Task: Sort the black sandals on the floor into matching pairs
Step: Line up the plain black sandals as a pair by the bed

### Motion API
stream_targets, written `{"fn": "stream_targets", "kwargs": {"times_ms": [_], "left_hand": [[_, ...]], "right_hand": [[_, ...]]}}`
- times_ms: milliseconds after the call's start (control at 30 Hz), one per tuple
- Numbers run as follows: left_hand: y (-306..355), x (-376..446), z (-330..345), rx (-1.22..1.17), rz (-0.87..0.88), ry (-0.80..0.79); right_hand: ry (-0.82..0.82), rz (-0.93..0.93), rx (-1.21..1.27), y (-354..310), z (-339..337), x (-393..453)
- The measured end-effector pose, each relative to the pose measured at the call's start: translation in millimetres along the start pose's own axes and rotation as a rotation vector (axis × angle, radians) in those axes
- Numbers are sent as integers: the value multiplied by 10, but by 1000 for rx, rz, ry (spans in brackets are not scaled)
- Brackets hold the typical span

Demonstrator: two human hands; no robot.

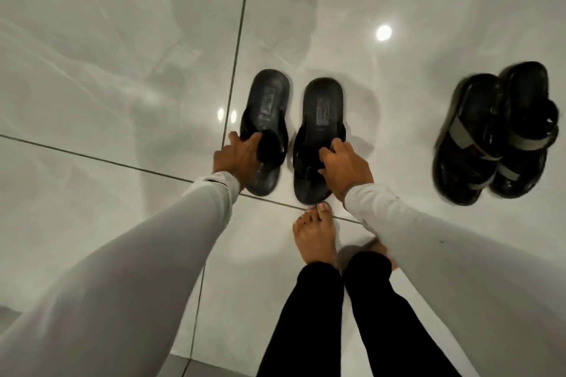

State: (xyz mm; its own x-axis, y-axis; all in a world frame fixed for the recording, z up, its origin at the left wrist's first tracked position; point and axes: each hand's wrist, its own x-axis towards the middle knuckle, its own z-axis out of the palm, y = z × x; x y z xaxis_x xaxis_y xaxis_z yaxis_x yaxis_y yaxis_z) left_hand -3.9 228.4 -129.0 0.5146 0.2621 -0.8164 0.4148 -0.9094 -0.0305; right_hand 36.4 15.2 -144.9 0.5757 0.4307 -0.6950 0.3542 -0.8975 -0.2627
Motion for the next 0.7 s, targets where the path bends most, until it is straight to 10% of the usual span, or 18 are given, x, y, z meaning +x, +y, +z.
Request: {"fn": "stream_targets", "kwargs": {"times_ms": [700], "left_hand": [[10,84,-261,-49,-35,229]], "right_hand": [[144,-106,70,-88,-240,149]]}}
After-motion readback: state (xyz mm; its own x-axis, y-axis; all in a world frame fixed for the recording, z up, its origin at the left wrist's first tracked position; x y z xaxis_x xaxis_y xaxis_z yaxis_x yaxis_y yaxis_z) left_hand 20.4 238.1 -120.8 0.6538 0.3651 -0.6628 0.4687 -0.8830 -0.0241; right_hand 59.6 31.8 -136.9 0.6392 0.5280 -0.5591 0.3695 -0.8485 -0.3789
